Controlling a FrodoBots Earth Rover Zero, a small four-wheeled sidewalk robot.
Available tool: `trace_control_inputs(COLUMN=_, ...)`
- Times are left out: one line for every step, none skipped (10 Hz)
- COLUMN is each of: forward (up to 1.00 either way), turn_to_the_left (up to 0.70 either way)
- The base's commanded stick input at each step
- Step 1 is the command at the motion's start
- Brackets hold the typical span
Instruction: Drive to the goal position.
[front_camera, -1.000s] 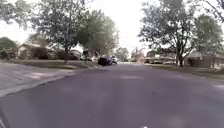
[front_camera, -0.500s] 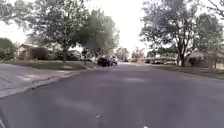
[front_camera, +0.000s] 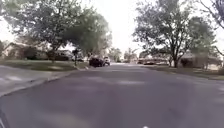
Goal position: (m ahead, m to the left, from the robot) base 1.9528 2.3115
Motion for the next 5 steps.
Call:
trace_control_inputs(forward=0.85, turn_to_the_left=0.0)
trace_control_inputs(forward=0.85, turn_to_the_left=0.0)
trace_control_inputs(forward=0.85, turn_to_the_left=0.0)
trace_control_inputs(forward=0.85, turn_to_the_left=0.0)
trace_control_inputs(forward=0.85, turn_to_the_left=0.0)
